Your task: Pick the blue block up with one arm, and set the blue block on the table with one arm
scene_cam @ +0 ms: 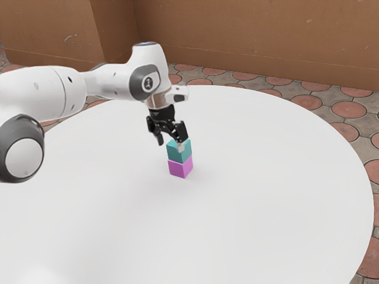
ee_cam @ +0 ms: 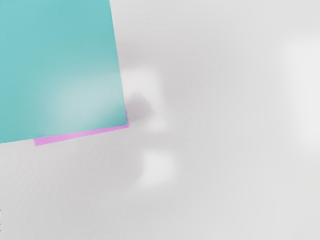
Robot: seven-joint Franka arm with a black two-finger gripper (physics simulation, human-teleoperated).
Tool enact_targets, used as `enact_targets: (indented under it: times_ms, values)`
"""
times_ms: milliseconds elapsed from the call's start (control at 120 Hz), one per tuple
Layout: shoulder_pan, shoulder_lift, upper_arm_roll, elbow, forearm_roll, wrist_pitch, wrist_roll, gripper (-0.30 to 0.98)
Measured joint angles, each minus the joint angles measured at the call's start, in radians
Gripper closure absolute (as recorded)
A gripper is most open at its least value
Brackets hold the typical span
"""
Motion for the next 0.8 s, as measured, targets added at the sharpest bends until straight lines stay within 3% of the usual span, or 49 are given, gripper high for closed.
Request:
enact_targets:
  times_ms: [358,525,800]
  values:
    - [-0.001,0.087,0.014,0.131,0.014,0.003,0.07,0.0]
    - [-0.001,0.17,0.016,0.261,0.016,-0.021,0.09,0.0]
    - [-0.002,0.205,0.016,0.285,0.016,-0.052,0.114,0.0]
